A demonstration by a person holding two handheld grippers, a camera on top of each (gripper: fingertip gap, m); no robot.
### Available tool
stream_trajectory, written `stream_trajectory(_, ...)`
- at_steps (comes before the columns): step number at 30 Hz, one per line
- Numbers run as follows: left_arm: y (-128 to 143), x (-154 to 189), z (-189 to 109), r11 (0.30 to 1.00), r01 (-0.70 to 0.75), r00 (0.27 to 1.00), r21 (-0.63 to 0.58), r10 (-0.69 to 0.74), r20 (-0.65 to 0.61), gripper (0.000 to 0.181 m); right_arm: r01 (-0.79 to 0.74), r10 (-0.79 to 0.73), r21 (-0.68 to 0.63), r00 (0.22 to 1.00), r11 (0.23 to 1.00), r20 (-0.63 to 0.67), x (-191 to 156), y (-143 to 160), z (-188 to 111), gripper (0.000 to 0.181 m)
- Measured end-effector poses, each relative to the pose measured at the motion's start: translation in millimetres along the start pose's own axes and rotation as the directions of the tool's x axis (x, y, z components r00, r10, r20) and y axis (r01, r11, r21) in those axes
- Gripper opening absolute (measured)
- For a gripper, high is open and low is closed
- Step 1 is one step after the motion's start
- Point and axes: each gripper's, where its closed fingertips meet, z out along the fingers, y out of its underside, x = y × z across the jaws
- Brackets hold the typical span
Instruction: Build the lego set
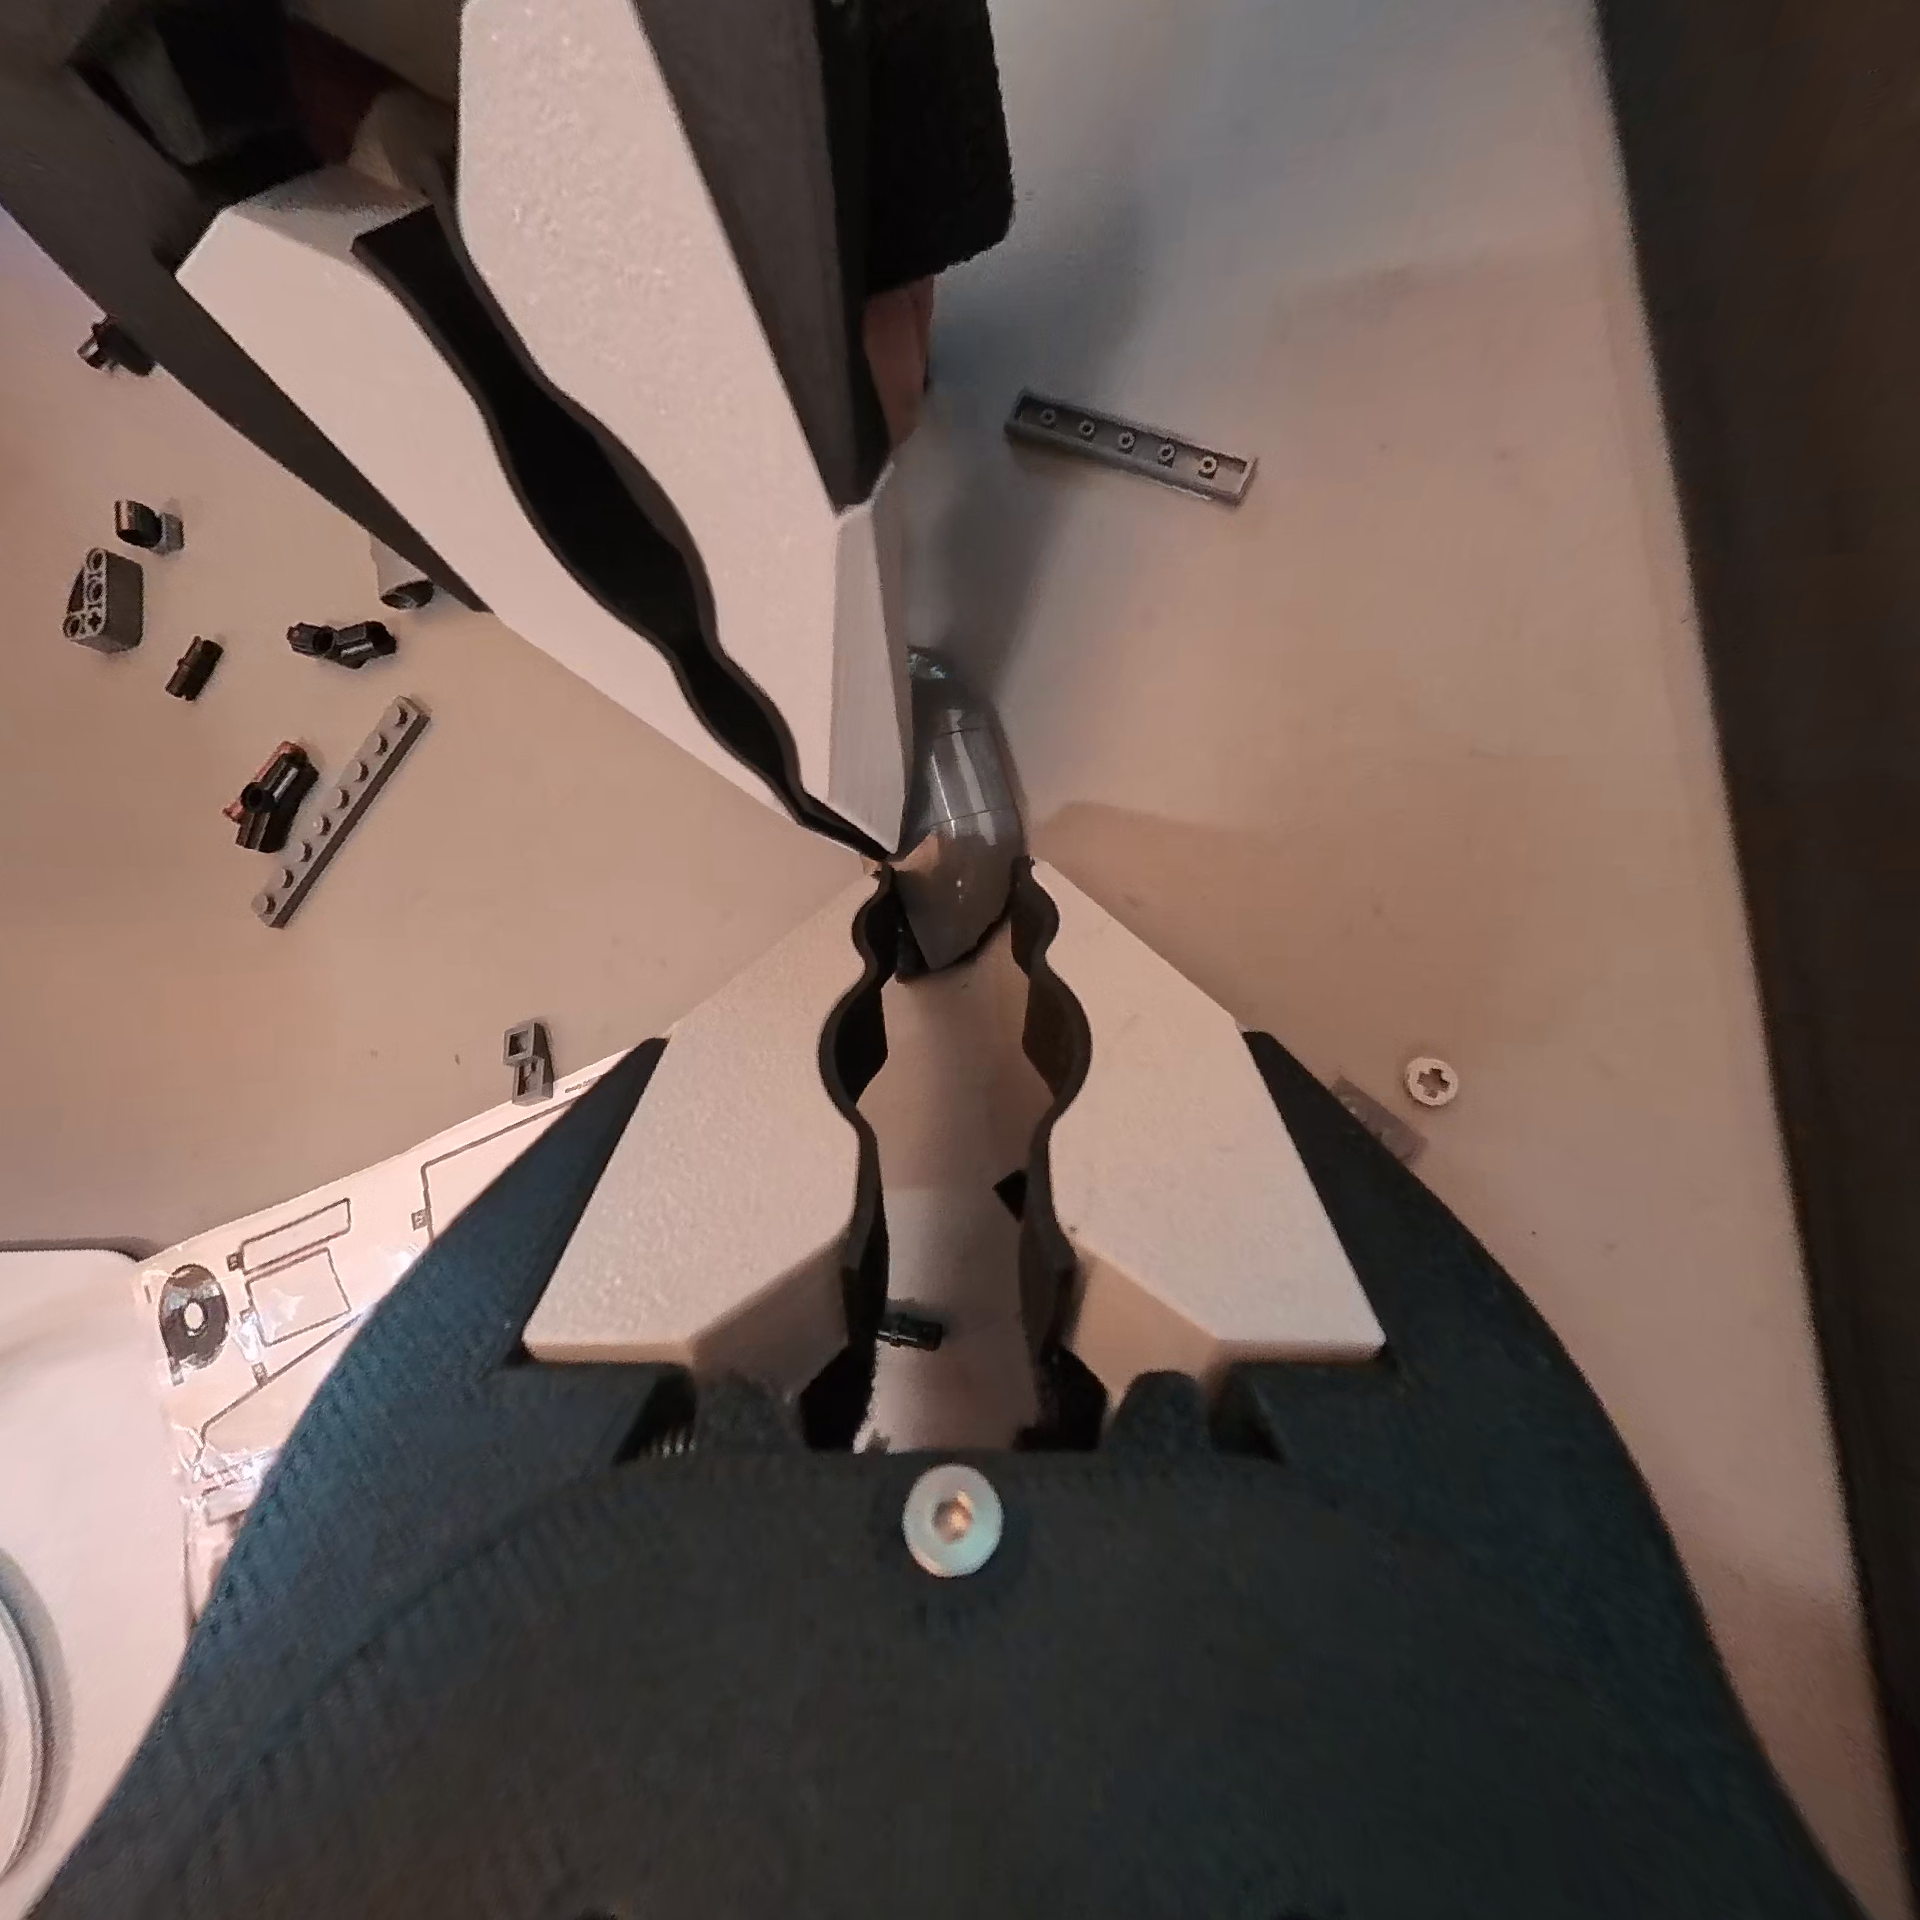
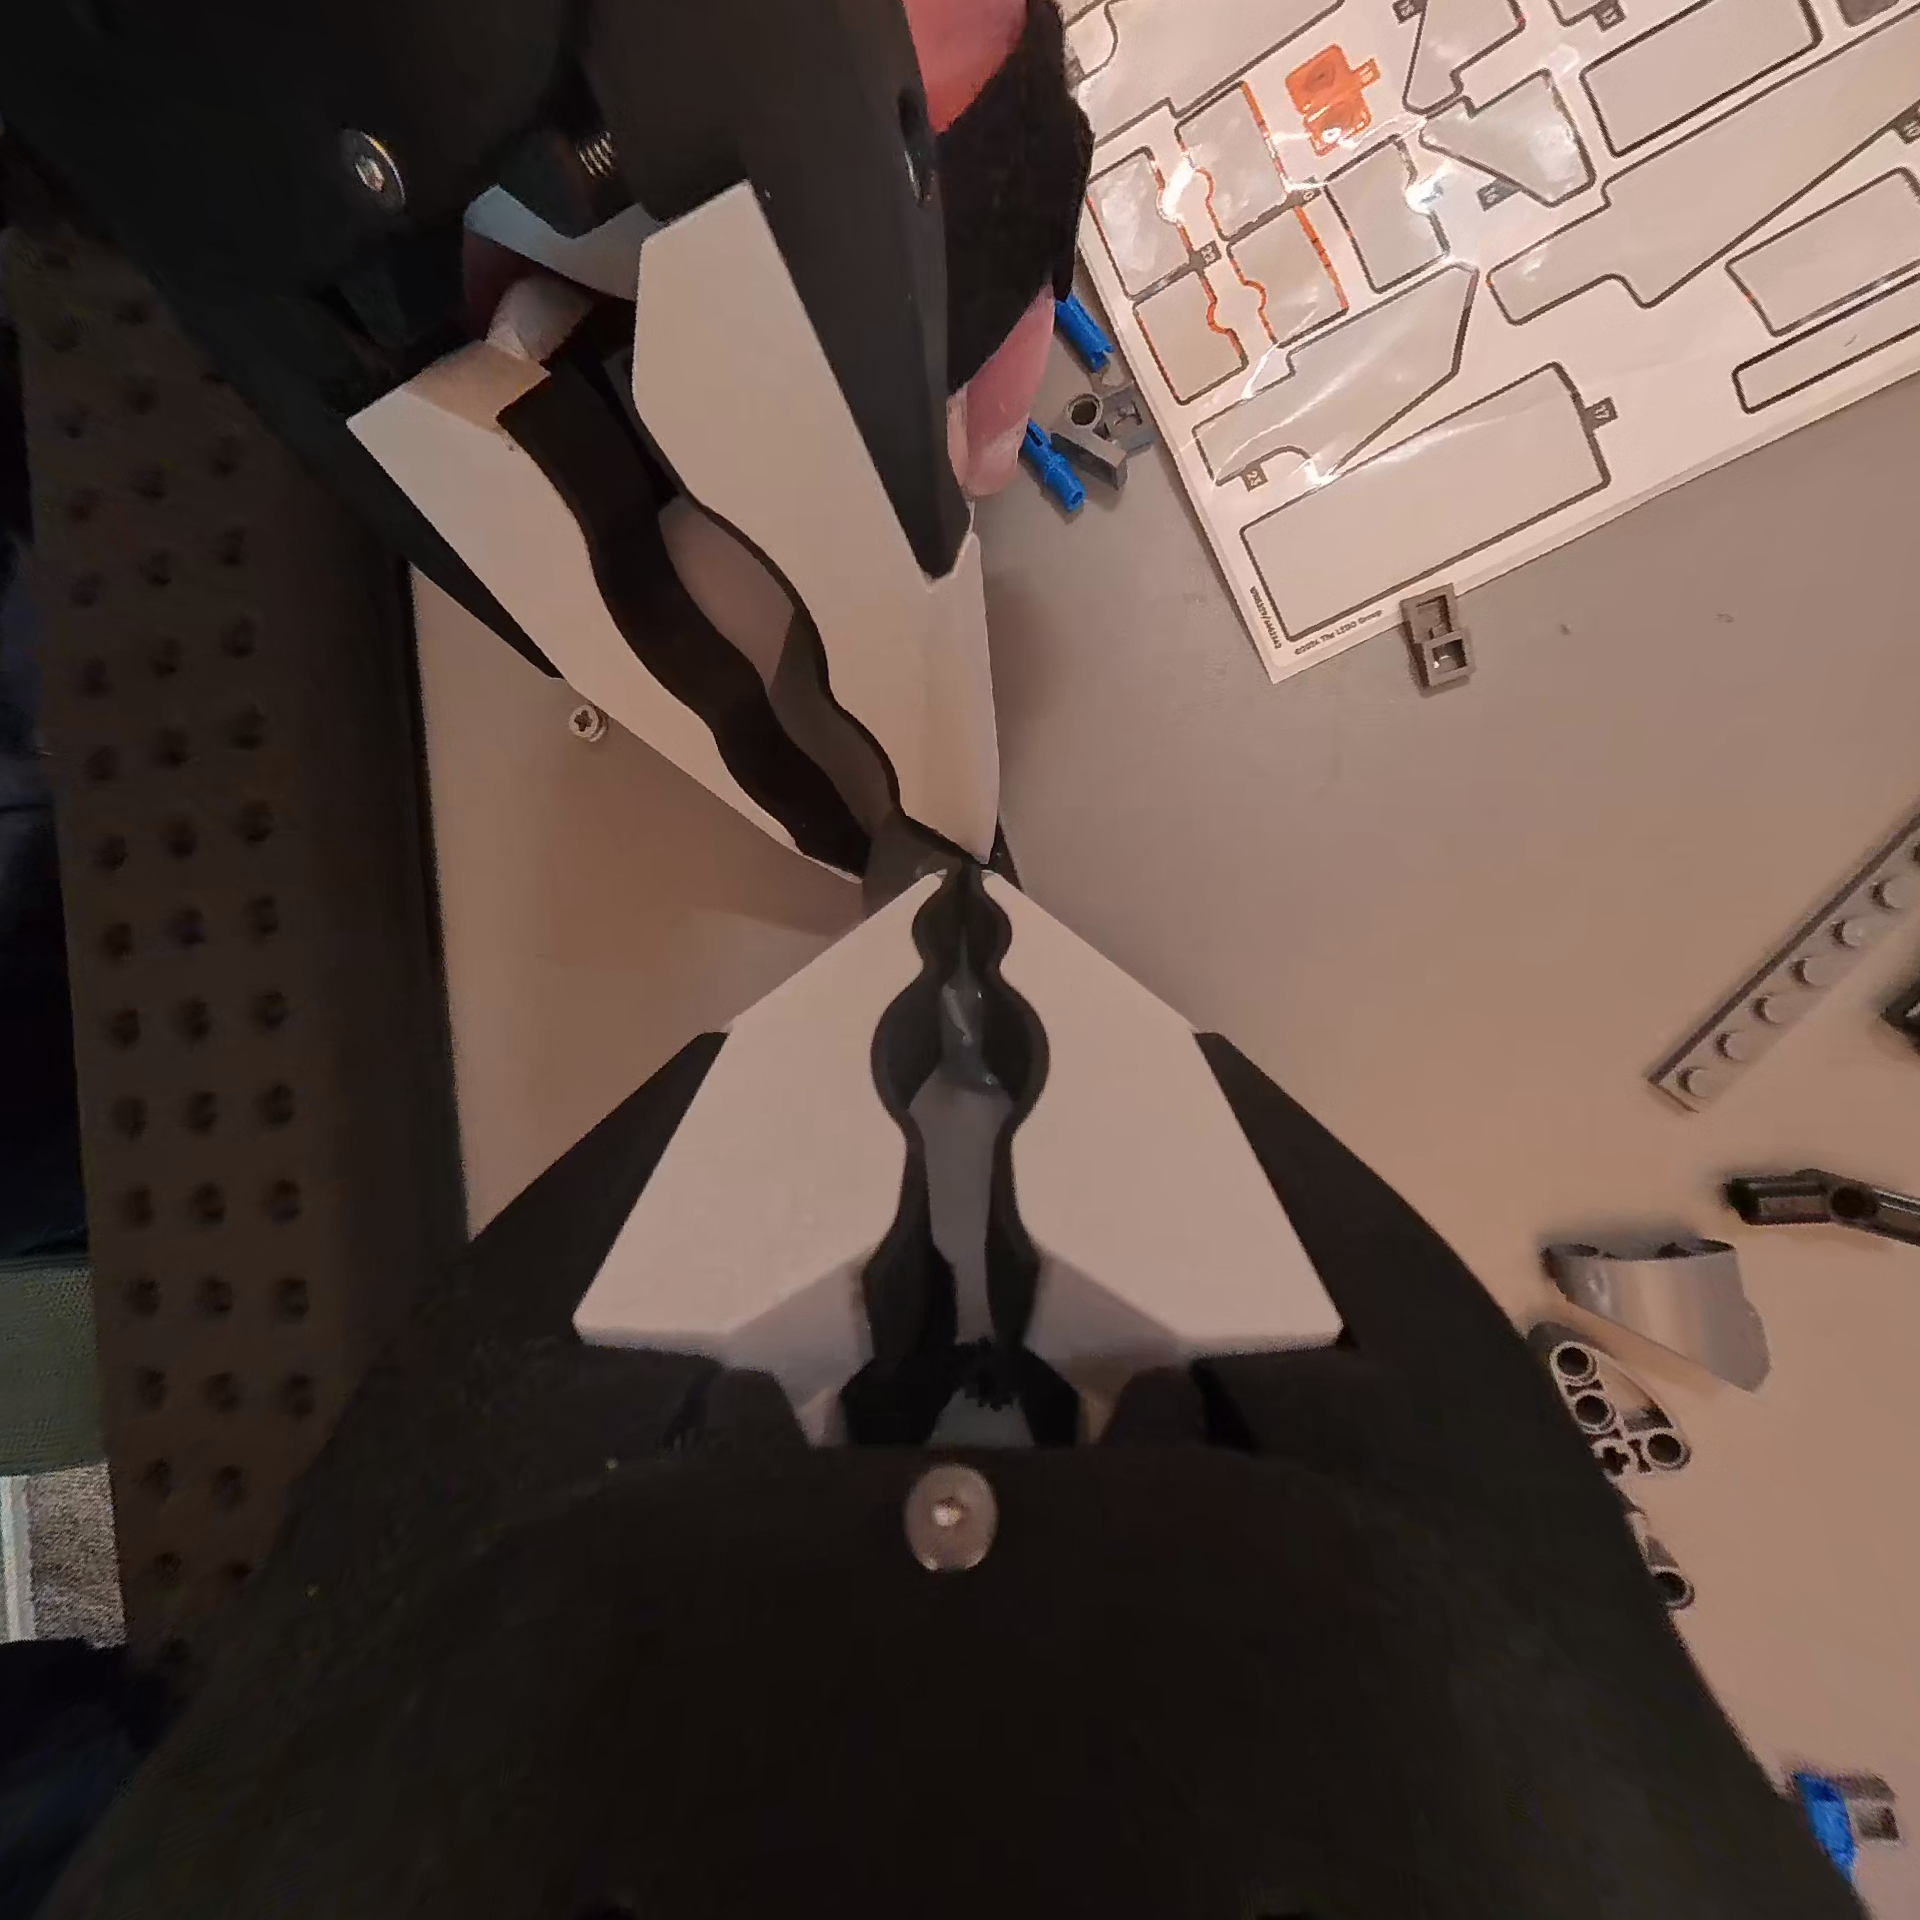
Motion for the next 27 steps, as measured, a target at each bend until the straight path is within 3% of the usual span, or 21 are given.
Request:
stream_trajectory(6, 0, 0, 0, 1.0, 0.009, 1.0, 0.018, -0.008, -0.013, 0.019, 0.037, -0.039, -0.042, 0.998, 0.998, -0.053, 0, 0, 0, 0.0)
stream_trajectory(10, 1, -1, -1, 0.999, 0.036, 0.999, 0.021, -0.036, -0.021, 0.02, 0.025, -0.024, 0.025, 1.0, 0.999, -0.011, 3, 2, -5, 0.0)
stream_trajectory(14, 4, -6, -5, 0.996, 0.079, 0.996, 0.042, -0.078, -0.034, 0.028, -0.014, 0.022, 0.151, 0.998, 0.988, -0.051, 16, -10, -28, 0.001)
stream_trajectory(22, 6, -5, -4, 0.996, 0.075, 0.996, 0.04, -0.073, -0.042, 0.04, -0.055, 0.066, 0.134, 0.995, 0.989, -0.075, 31, 3, -29, 0.005)
stream_trajectory(27, 2, -5, -1, 0.998, 0.045, 0.999, 0.044, -0.044, -0.018, 0.024, -0.031, 0.039, 0.119, 0.997, 0.992, -0.063, 26, 4, -26, 0.006)
